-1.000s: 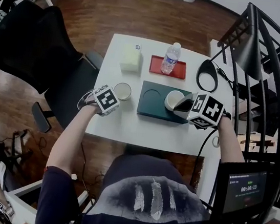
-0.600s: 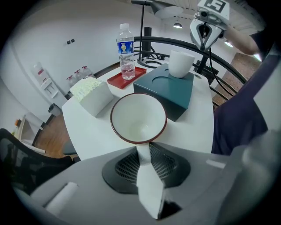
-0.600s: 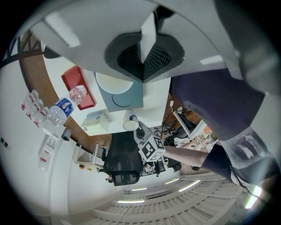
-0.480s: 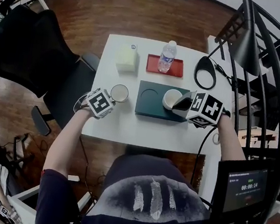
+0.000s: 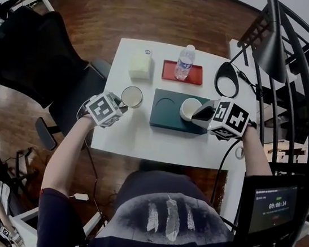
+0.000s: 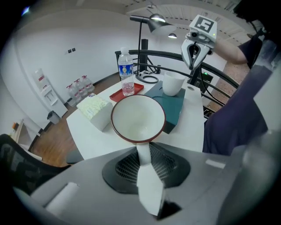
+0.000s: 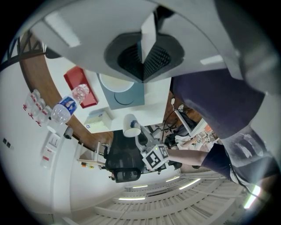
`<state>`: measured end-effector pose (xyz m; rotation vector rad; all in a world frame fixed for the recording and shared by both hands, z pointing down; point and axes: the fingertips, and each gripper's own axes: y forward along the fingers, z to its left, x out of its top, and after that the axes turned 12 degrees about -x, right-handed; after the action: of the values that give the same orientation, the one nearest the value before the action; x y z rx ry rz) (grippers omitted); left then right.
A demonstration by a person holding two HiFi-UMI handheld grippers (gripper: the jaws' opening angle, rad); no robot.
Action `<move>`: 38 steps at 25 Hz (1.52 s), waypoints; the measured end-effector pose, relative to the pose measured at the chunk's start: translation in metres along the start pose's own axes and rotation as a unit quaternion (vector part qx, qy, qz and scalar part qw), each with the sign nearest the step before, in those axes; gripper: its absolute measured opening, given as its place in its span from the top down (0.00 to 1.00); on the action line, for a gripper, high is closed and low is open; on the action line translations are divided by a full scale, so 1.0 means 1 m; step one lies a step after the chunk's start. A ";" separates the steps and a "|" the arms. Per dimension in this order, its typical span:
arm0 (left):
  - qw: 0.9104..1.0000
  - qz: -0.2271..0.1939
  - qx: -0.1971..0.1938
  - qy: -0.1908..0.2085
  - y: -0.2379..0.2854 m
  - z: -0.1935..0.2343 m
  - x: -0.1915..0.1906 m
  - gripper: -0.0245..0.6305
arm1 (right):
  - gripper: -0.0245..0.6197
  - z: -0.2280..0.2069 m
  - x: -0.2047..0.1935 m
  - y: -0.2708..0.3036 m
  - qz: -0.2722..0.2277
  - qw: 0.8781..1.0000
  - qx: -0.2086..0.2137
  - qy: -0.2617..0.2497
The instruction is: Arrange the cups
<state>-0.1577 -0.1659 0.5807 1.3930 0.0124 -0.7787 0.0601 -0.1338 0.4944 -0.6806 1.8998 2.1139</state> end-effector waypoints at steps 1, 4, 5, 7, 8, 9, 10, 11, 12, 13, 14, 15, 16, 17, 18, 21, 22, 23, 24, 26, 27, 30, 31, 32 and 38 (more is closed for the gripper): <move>1.000 -0.008 -0.007 0.006 -0.006 -0.003 0.008 0.85 | 0.96 -0.001 0.000 -0.001 -0.001 1.000 -0.002 0.001; 0.999 -0.016 -0.012 0.029 -0.029 -0.007 0.031 0.85 | 0.96 -0.005 0.002 -0.003 -0.008 1.000 -0.007 0.003; 0.999 -0.020 -0.013 0.037 -0.036 -0.008 0.039 0.85 | 0.96 -0.005 0.002 -0.004 -0.009 1.000 -0.008 0.004; 0.998 -0.026 -0.020 0.051 -0.047 -0.011 0.056 0.84 | 0.96 -0.005 0.002 -0.005 -0.009 1.000 -0.008 0.005; 0.998 -0.028 -0.024 0.060 -0.050 -0.013 0.065 0.84 | 0.96 -0.005 0.002 -0.006 -0.008 1.000 -0.008 0.005; 0.997 -0.027 -0.028 0.068 -0.053 -0.014 0.073 0.84 | 0.96 -0.005 0.001 -0.007 -0.008 1.000 -0.007 0.006; 0.996 -0.023 -0.032 0.075 -0.054 -0.016 0.080 0.84 | 0.96 -0.005 0.000 -0.008 -0.008 1.000 -0.007 0.007; 0.996 -0.021 -0.037 0.081 -0.055 -0.017 0.087 0.84 | 0.96 -0.005 -0.001 -0.009 -0.009 1.000 -0.006 0.009; 0.995 -0.021 -0.041 0.087 -0.055 -0.019 0.095 0.84 | 0.96 -0.005 -0.002 -0.009 -0.011 1.000 -0.005 0.012; 0.994 -0.022 -0.046 0.093 -0.054 -0.020 0.102 0.84 | 0.96 -0.006 -0.003 -0.010 -0.014 1.000 -0.005 0.014; 0.993 -0.022 -0.052 0.099 -0.052 -0.023 0.108 0.84 | 0.96 -0.007 -0.004 -0.010 -0.016 1.000 -0.006 0.016; 0.993 -0.021 -0.057 0.105 -0.049 -0.025 0.113 0.84 | 0.96 -0.008 -0.006 -0.011 -0.017 1.000 -0.008 0.018; 0.992 -0.017 -0.063 0.112 -0.045 -0.028 0.117 0.84 | 0.96 -0.008 -0.008 -0.012 -0.017 1.000 -0.009 0.020; 0.990 -0.012 -0.070 0.118 -0.041 -0.031 0.120 0.84 | 0.96 -0.008 -0.010 -0.013 -0.015 1.000 -0.010 0.023; 0.989 -0.005 -0.077 0.124 -0.035 -0.034 0.121 0.84 | 0.96 -0.008 -0.012 -0.014 -0.015 0.999 -0.011 0.026; 0.986 0.011 -0.098 0.137 -0.018 -0.045 0.125 0.84 | 0.96 -0.009 -0.016 -0.015 -0.018 0.999 -0.014 0.033; 0.984 0.016 -0.104 0.141 -0.012 -0.047 0.126 0.84 | 0.96 -0.009 -0.018 -0.015 -0.017 0.999 -0.015 0.035; 0.983 0.021 -0.110 0.144 -0.007 -0.050 0.126 0.84 | 0.96 -0.009 -0.019 -0.015 -0.017 0.999 -0.016 0.037; 0.982 0.026 -0.115 0.146 -0.001 -0.052 0.125 0.84 | 0.96 -0.008 -0.019 -0.015 -0.016 0.999 -0.016 0.038; 0.981 0.032 -0.123 0.147 0.009 -0.053 0.121 0.84 | 0.96 -0.007 -0.020 -0.013 -0.015 0.999 -0.016 0.040; 0.980 0.035 -0.128 0.146 0.014 -0.053 0.120 0.84 | 0.96 -0.007 -0.021 -0.012 -0.014 0.999 -0.015 0.040; 0.978 0.047 -0.142 0.145 0.027 -0.056 0.121 0.84 | 0.96 -0.010 -0.026 -0.016 -0.013 0.999 -0.011 0.044; 0.977 0.051 -0.146 0.147 0.030 -0.058 0.120 0.84 | 0.96 -0.012 -0.027 -0.017 -0.013 0.999 -0.010 0.044; 0.976 0.055 -0.149 0.149 0.032 -0.059 0.120 0.84 | 0.96 -0.013 -0.028 -0.019 -0.012 0.999 -0.011 0.043; 0.974 0.070 -0.159 0.148 0.041 -0.060 0.110 0.84 | 0.96 -0.013 -0.029 -0.019 -0.010 0.999 -0.009 0.043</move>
<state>-0.0287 -0.1675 0.5548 1.1780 0.2587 -0.4249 0.0966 -0.1393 0.4903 -0.8026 1.9117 2.1236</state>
